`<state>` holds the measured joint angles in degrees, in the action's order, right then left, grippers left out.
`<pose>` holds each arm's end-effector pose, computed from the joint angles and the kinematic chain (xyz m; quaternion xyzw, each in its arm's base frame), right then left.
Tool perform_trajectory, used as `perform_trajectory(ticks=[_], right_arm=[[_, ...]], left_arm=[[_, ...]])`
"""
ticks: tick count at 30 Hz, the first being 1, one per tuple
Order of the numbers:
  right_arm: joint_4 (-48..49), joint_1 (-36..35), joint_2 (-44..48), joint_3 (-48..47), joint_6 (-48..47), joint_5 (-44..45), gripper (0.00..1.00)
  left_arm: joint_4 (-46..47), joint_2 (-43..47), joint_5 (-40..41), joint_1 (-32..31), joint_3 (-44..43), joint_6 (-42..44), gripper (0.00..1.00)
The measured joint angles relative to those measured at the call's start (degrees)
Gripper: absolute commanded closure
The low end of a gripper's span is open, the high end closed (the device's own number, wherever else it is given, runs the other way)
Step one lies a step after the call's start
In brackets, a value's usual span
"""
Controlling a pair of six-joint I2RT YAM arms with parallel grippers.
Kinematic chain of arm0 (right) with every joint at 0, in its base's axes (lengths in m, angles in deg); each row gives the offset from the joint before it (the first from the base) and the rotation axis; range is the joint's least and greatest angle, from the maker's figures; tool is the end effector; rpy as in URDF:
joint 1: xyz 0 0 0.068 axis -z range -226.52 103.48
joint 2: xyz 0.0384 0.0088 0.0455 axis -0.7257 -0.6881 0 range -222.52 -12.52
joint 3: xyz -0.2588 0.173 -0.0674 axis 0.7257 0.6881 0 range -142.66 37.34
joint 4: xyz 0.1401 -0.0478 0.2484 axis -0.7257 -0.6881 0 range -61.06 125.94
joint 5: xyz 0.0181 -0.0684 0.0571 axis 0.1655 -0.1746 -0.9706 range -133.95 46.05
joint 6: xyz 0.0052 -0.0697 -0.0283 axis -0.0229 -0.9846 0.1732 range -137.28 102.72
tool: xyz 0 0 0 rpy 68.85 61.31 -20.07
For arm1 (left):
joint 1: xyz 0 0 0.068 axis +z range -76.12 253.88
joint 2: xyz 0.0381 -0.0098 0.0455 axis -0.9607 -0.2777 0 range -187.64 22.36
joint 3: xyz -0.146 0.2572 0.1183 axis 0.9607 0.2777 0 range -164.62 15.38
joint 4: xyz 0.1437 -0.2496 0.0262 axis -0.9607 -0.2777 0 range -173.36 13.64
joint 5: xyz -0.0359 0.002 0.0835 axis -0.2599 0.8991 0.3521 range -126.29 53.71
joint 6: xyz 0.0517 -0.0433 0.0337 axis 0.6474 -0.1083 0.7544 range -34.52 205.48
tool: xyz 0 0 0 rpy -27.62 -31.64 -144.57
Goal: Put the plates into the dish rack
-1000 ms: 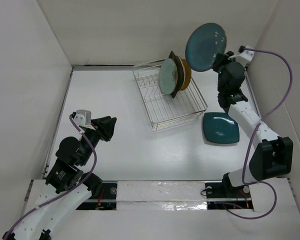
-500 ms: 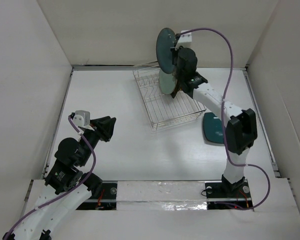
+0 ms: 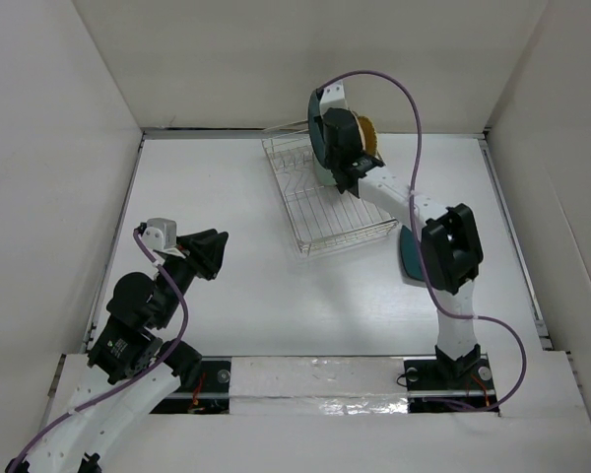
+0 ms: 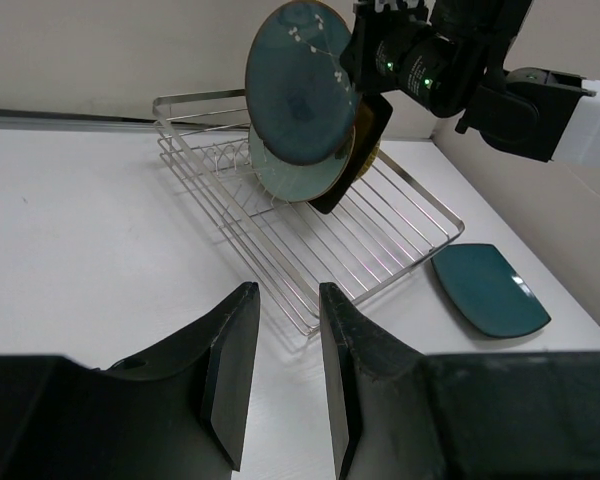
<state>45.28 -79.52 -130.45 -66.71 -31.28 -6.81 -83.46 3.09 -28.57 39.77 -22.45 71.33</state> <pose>0.4996 0.2786 0.3707 -0.0795 0.7248 -0.1246 0.6730 0.0889 -0.0501 0.3876 0.0581 0.6310 -0.2769 0.7224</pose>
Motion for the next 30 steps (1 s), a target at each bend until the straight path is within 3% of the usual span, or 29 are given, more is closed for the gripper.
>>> perform_trajectory(ticks=[13, 14, 15, 18, 21, 24, 26, 28, 29, 30], right_arm=[[4.5, -4.0, -0.1, 9.9, 2.8, 2.6, 0.99], [5.1, -4.0, -0.1, 10.4, 3.8, 2.8, 0.92], [5.7, -4.0, -0.1, 10.9, 4.7, 2.8, 0.68], [6.1, -3.8, 1.0, 12.3, 8.3, 2.3, 0.34], [4.6, -3.9, 4.8, 15.5, 12.0, 0.5, 0.18], [2.6, -3.1, 12.2, 20.5, 16.3, -2.3, 0.14], [2.1, -1.8, 19.8, 25.9, 20.2, -5.0, 0.17], [2.7, 0.9, 29.4, 33.5, 24.7, -7.6, 0.4], [2.7, 2.6, 33.7, 37.0, 26.7, -8.3, 0.6], [2.7, 4.6, 38.3, 40.9, 29.2, -9.4, 0.98]], left_arm=[[0.1, 0.0, 0.0, 0.0, 0.5, 0.0, 0.72], [0.0, 0.0, 0.0, 0.0, 0.7, 0.0, 0.72], [-0.1, 0.0, 0.0, 0.0, 0.8, 0.0, 0.72], [0.0, 0.1, -0.1, 0.0, 0.8, 0.0, 0.72], [0.0, 0.2, -0.3, 0.0, 0.8, 0.0, 0.72], [0.0, 0.5, -0.7, 0.0, 0.8, 0.0, 0.72], [0.0, 0.7, -1.0, 0.0, 0.8, 0.0, 0.72], [0.0, 1.2, -1.3, 0.0, 0.8, 0.0, 0.72], [0.0, 1.5, -1.4, 0.0, 0.8, 0.0, 0.72], [0.0, 1.8, -1.6, 0.0, 0.8, 0.0, 0.72]])
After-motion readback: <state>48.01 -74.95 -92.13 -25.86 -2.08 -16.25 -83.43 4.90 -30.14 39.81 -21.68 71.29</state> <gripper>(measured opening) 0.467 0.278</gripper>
